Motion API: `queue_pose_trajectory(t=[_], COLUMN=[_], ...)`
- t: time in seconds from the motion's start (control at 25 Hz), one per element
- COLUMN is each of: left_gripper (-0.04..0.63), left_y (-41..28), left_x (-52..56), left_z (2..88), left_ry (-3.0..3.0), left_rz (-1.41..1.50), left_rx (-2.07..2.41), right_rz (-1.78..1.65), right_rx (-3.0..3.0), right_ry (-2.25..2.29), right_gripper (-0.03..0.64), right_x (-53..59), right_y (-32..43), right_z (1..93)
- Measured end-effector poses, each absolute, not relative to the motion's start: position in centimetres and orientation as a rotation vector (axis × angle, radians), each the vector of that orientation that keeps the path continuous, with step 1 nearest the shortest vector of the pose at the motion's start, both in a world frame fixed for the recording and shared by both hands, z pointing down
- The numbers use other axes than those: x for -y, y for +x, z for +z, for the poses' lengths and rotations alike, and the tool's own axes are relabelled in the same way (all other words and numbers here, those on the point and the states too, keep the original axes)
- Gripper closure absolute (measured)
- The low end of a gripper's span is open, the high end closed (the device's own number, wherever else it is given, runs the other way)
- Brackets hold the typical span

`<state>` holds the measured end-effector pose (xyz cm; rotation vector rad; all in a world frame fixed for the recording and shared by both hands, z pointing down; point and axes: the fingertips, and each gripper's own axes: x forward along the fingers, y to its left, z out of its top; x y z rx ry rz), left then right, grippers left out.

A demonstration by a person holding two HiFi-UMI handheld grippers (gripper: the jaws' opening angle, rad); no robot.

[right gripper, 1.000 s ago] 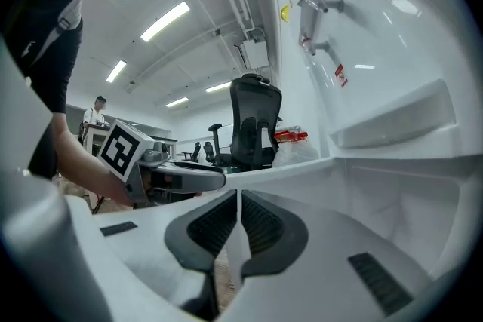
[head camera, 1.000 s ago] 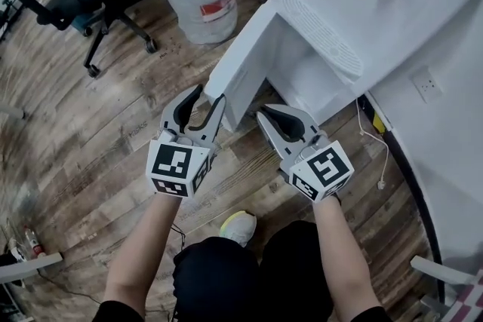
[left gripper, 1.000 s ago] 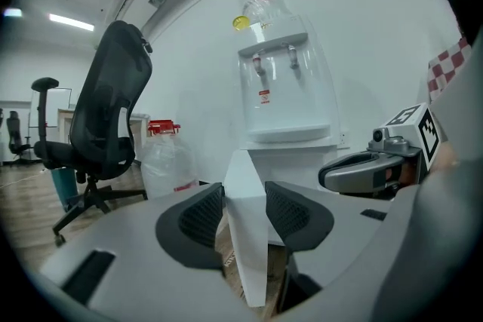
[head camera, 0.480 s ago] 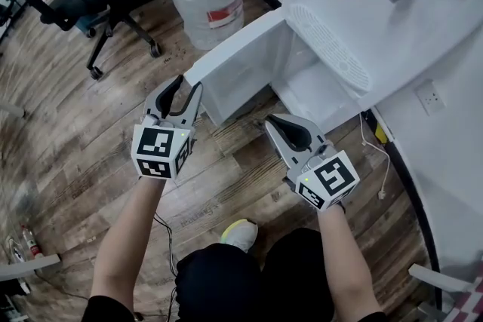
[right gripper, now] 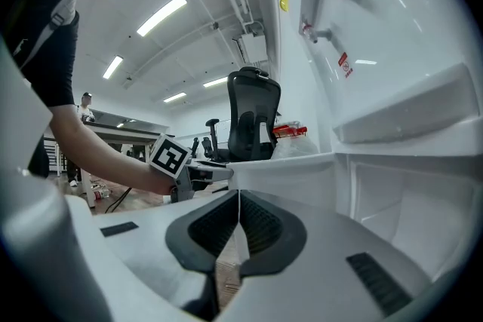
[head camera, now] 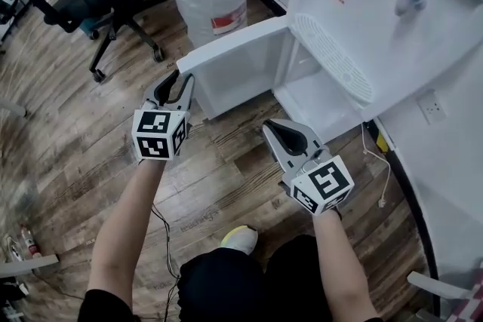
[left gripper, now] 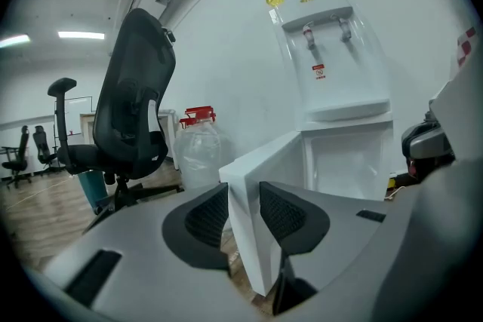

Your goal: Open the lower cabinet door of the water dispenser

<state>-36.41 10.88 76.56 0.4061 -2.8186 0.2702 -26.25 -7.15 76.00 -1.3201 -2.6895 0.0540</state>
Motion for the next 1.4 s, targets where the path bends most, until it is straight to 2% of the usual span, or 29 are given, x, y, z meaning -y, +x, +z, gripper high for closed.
queue_pose_trajectory(t=[0.92, 1.4], left_gripper=[0.476, 0.469], left_y=[-42.9, -40.0], left_x=[-14.0, -14.1], left_z=[76.8, 76.8], left_ry=[0.311, 0.354], left_rz=[0.341, 0.362], left_rx=[2.804, 2.784], right_rz=[0.053, 0.062], right_rx=[2.682, 2.705], right_ry=[-1.264, -1.251], right_gripper=[0.592, 0.594], right_x=[9.6, 10.6], right_y=[-25.6, -24.6], right_z=[77.3, 76.6])
